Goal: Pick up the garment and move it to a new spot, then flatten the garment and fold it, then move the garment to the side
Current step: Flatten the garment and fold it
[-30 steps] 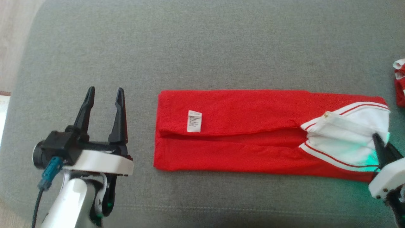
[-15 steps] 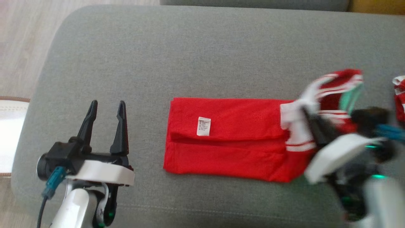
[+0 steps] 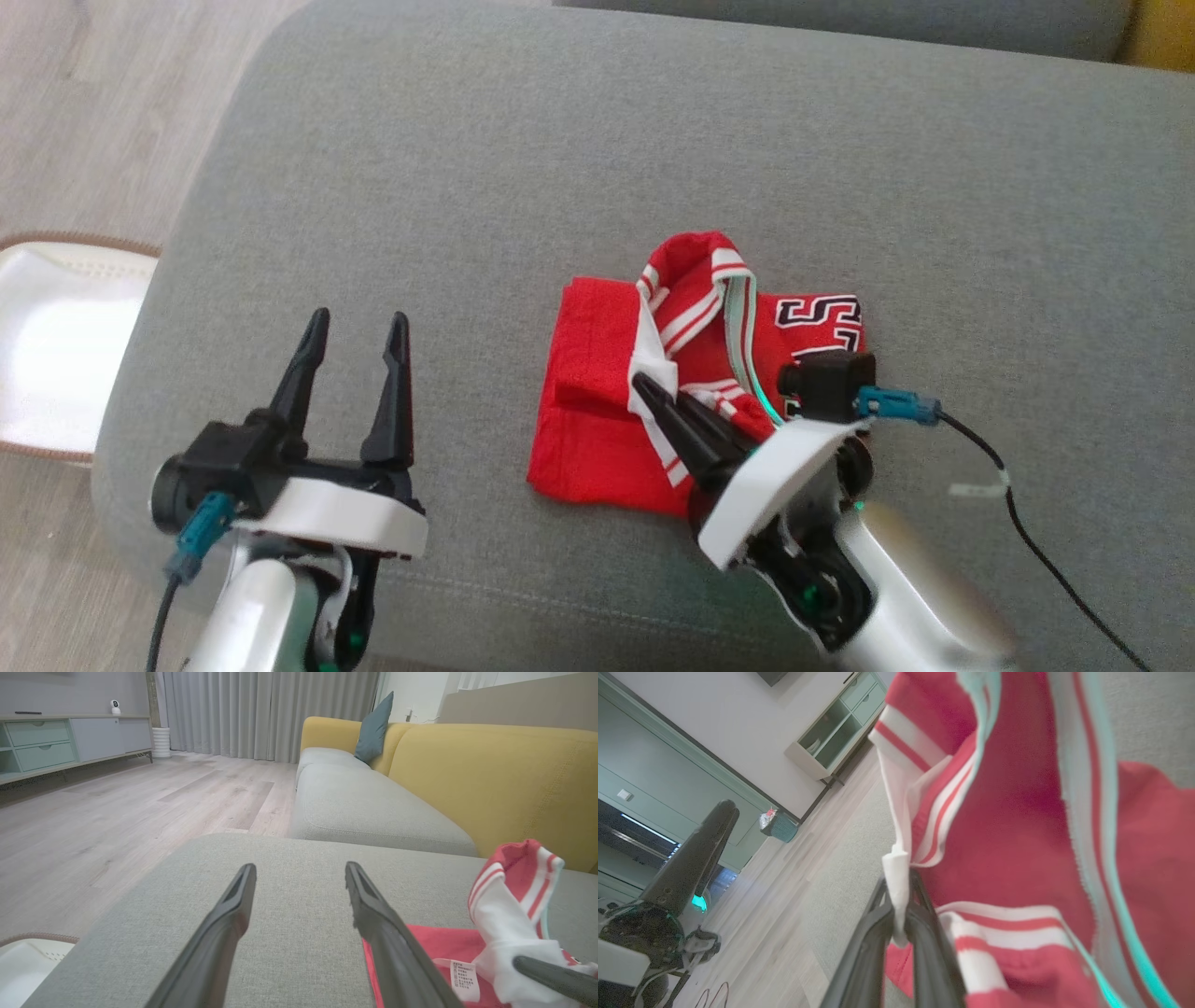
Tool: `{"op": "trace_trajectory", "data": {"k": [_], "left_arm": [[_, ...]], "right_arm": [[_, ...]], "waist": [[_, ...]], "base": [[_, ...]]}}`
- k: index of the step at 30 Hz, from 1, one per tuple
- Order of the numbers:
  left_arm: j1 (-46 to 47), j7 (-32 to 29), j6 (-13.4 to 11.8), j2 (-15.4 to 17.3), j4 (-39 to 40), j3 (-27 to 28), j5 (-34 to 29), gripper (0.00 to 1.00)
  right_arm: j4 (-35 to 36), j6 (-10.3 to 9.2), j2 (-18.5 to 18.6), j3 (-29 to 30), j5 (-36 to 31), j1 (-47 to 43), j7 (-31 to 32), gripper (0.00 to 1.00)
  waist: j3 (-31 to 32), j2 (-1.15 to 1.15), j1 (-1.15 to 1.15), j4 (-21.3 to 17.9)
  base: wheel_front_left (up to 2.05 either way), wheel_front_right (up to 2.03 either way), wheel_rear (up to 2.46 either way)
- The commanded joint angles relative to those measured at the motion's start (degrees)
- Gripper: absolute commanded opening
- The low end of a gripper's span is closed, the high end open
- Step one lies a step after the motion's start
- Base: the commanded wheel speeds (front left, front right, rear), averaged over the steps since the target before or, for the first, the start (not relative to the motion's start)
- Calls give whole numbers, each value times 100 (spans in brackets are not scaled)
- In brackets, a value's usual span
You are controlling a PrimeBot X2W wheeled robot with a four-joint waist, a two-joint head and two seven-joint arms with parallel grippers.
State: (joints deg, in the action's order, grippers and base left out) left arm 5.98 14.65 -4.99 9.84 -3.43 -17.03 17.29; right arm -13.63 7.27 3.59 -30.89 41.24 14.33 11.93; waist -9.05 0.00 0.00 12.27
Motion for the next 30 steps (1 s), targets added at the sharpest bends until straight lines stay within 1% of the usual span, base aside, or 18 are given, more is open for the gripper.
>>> {"op": "trace_trajectory", "data": {"k": [1,2,5,6,7,8,9,12,15,17,19,21,25,27,30], "left_arm": [[246,35,30,1,148,169,-62,100],[267,35,53,-24,120,167,-73,100],[288,35,76,-51,85,178,-90,100],[296,35,85,-55,77,187,-95,100],[296,35,85,-55,77,187,-95,100],[303,35,92,-59,70,197,-100,100],[310,35,97,-63,65,207,-107,100],[310,35,108,-69,56,249,-122,100],[289,35,109,-69,50,295,-138,100],[283,35,115,-71,50,315,-147,100],[266,35,108,-65,53,348,-158,100],[242,35,93,-56,60,378,-172,100],[188,35,51,-39,79,447,-192,100],[163,35,33,-21,85,479,-206,100],[119,35,15,9,97,533,-220,100]], "right_arm": [[-143,22,-69,-288,184,436,-325,0],[-531,22,-70,-471,346,665,-577,0],[-1105,22,-70,-691,502,973,-819,0],[-1241,22,-70,-744,576,1056,-918,25],[-1241,22,-70,-744,576,1056,-918,25],[-1356,22,-70,-818,633,1143,-1003,71],[-1411,22,-70,-900,687,1230,-1130,100],[-1415,22,-70,-1199,769,1460,-1498,100],[-1202,22,-70,-1445,675,1650,-1954,100],[-1074,22,-70,-1437,512,1733,-2240,100],[-928,22,-70,-1259,254,1778,-2440,100],[-783,22,-67,-867,-154,1760,-2559,100],[-386,22,151,293,-1115,1388,-2633,100],[-126,22,290,874,-1536,1067,-2559,100],[378,22,411,1692,-2068,470,-2258,100]], "waist": [[-62,0,0,84],[-94,0,0,120],[-137,0,0,142],[-154,0,0,142],[-154,0,0,142],[-168,0,0,136],[-181,0,0,128],[-193,0,0,70],[-180,0,0,-22],[-169,0,0,-85],[-154,0,0,-170],[-135,0,0,-257],[-77,0,0,-426],[-45,0,0,-497],[15,0,0,-586]], "base": [[0,0,0],[0,0,0],[0,0,0],[0,0,0],[0,0,0],[0,0,0],[0,0,0],[0,0,0],[0,0,0],[0,0,0],[0,0,0],[0,0,0],[0,0,0],[0,0,0],[0,0,0]]}}
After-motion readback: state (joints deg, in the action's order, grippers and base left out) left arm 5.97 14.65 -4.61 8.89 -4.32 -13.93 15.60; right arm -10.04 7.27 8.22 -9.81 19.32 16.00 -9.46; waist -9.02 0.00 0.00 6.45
